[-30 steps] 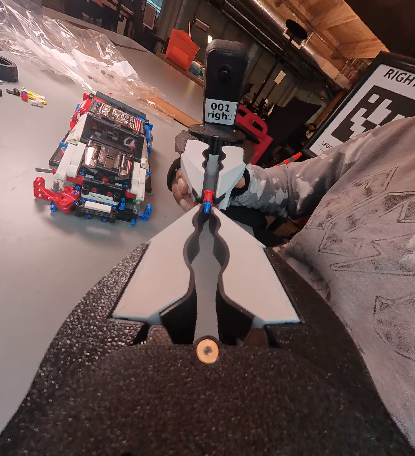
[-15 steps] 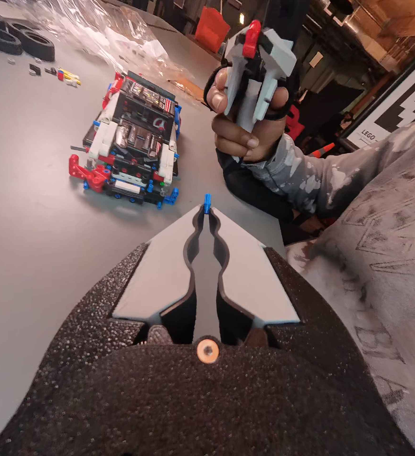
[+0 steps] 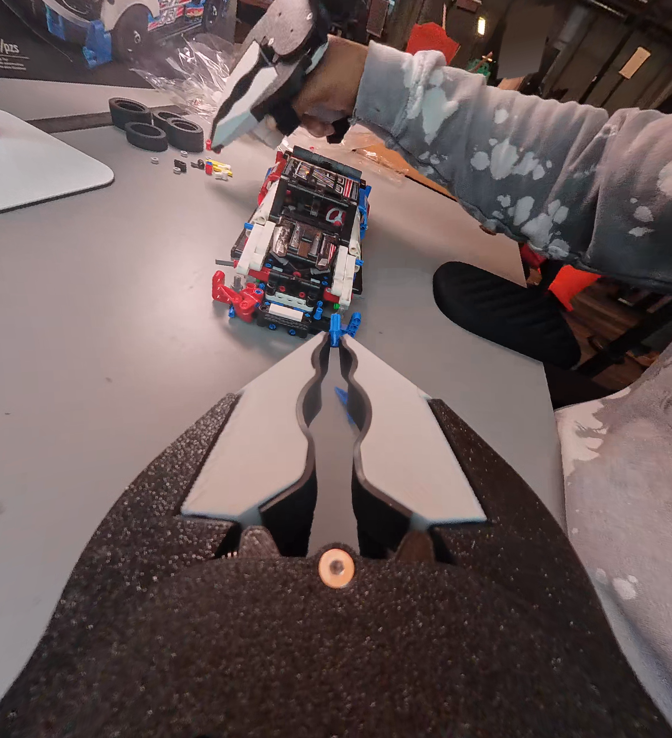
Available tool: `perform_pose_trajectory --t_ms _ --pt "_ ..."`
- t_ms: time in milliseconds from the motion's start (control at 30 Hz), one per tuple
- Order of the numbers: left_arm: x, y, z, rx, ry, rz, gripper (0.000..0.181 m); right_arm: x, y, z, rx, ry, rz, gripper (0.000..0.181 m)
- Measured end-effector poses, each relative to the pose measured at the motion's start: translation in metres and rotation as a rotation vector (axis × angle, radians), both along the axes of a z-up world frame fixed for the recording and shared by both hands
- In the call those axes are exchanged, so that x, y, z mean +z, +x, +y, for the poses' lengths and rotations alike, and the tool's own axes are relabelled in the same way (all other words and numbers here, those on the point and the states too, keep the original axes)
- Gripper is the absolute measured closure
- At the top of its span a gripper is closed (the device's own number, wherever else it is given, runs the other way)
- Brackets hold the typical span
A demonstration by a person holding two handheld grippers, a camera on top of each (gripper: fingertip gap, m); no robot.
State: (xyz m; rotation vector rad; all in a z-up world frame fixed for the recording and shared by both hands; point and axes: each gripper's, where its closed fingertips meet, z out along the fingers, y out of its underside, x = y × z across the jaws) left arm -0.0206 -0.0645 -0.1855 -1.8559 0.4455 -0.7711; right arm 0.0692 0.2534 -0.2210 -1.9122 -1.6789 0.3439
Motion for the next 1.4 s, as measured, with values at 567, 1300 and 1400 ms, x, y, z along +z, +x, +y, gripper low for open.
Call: perform_pose_trajectory --t_ms 567,1300,1400 --pt "0.000 -0.005 0.000 0.018 -0.009 -0.014 0.179 0.040 -0.012 0.022 -0.085 0.037 0.181 0.161" --pt "0.003 -0.024 0.010 0.132 -0.008 -0.054 0.179 0.091 -0.023 -0.244 0.208 0.049 0.893 0.181" --pt "0.002 -0.036 0.014 0.183 0.006 -0.003 0.179 0.083 -0.029 -0.259 0.244 -0.010 0.891 0.181"
